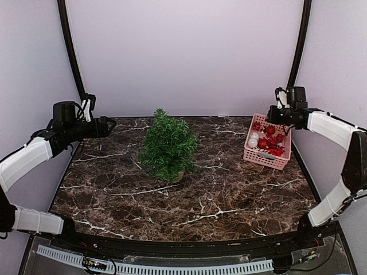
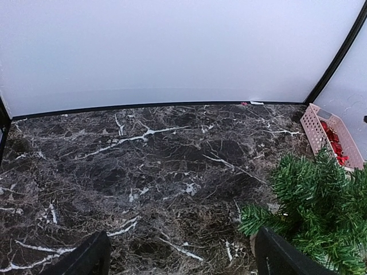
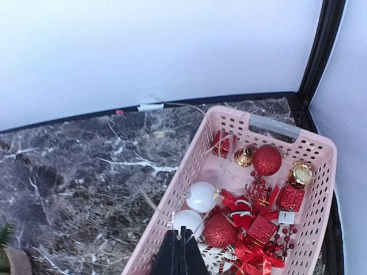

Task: Decorate the small christmas tree
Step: Pick up the light string from the bin.

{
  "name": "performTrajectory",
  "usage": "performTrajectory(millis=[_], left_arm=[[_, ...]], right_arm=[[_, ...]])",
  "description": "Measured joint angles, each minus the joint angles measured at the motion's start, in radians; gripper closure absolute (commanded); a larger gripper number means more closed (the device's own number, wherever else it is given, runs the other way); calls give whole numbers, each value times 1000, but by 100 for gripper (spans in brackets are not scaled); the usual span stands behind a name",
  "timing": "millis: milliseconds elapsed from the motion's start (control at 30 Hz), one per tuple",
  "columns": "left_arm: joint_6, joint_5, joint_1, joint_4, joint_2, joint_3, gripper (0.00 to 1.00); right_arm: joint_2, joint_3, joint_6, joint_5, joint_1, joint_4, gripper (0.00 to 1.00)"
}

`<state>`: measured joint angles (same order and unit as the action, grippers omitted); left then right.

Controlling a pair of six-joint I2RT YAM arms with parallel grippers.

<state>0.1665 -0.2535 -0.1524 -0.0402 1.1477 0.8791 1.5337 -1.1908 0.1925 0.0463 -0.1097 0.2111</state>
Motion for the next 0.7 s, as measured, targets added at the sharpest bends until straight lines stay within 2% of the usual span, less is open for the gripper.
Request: performTrajectory(millis=[200,367,600,700], left_arm=[[-5,-8,-2,-39,-9,31,12],[-15,-27,-14,-35,-124,31,12],[-29,-42,-86,-27,-240,33,12],[-20,-23,-180,-16,-252,35,12]], right_arm=[[-187,37,78,7,0,-43,100],[-290,16,105,27,-6,-12,100],[-345,-185,104,82,-10,74,100],[-348,-259,114,126,-10,76,100]])
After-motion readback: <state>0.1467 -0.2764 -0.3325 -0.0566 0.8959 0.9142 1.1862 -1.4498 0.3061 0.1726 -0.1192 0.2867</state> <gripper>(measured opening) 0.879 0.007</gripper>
